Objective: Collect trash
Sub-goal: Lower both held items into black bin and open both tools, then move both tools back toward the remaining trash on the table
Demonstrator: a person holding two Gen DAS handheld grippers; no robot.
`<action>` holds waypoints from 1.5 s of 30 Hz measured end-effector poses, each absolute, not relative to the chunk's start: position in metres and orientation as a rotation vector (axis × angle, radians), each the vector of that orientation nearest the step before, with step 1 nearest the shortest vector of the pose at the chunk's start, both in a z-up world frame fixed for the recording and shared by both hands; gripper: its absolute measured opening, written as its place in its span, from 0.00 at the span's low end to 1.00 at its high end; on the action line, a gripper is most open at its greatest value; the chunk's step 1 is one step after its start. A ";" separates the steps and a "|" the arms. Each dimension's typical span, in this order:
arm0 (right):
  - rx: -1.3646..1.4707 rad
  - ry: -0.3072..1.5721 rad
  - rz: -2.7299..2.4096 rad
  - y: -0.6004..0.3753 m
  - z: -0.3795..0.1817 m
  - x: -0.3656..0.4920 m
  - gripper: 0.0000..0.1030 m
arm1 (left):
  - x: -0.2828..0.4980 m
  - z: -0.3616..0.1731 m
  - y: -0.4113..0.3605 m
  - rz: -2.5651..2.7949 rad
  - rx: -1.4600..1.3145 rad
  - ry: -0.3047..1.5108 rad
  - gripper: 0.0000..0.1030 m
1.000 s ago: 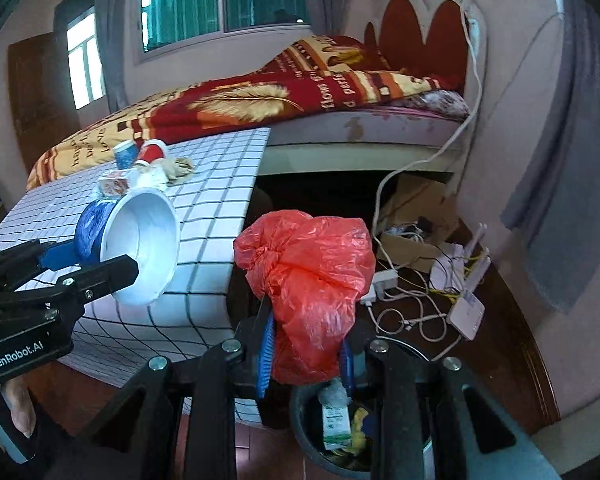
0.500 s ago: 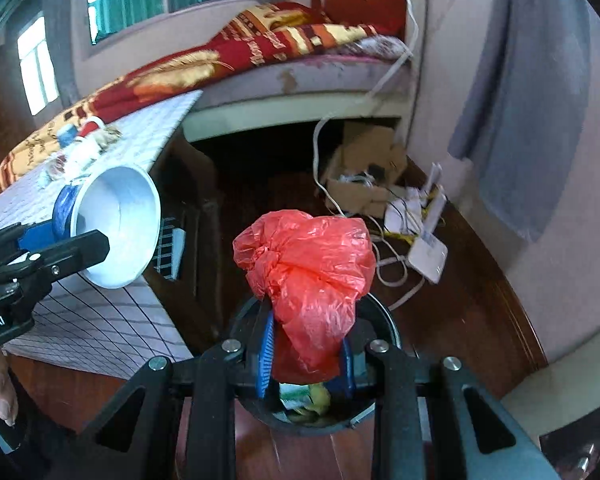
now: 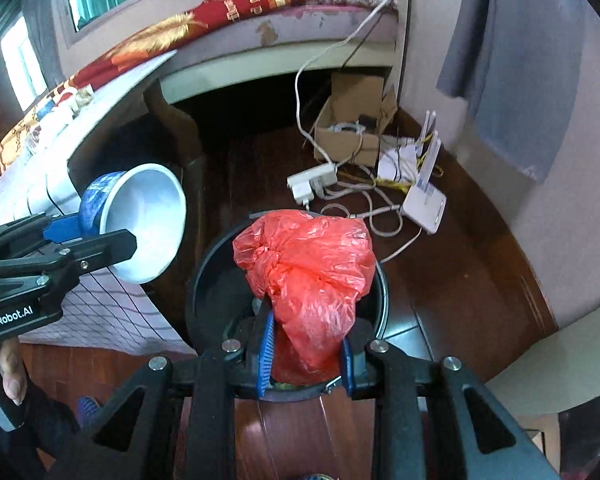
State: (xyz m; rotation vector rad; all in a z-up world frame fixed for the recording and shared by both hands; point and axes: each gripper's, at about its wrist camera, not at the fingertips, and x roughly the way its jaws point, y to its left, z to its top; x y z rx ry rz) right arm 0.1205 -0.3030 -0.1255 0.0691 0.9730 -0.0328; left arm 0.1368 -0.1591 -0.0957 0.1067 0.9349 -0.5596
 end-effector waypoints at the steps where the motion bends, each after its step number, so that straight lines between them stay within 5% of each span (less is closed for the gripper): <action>1: 0.071 0.986 -0.025 -0.305 -0.132 0.123 0.28 | 0.139 -0.101 -0.162 -0.574 0.104 0.951 0.51; 17: 0.001 1.146 0.071 -0.299 -0.210 0.151 0.31 | 0.164 -0.176 -0.192 -0.644 0.137 1.173 0.55; 18: -0.063 1.166 0.027 -0.298 -0.216 0.153 0.49 | 0.165 -0.179 -0.192 -0.623 0.153 1.184 0.61; 19: -0.119 1.181 -0.044 -0.301 -0.222 0.153 0.80 | 0.165 -0.182 -0.191 -0.598 0.163 1.185 0.75; 22: -0.113 1.186 -0.107 -0.318 -0.224 0.149 0.86 | 0.163 -0.183 -0.187 -0.557 0.186 1.168 0.96; 25: -0.071 1.185 -0.145 -0.332 -0.222 0.147 0.99 | 0.162 -0.186 -0.183 -0.532 0.200 1.156 0.98; 45: -0.058 1.075 -0.207 -0.327 -0.168 0.130 1.00 | 0.140 -0.152 -0.166 -0.489 0.180 1.099 0.98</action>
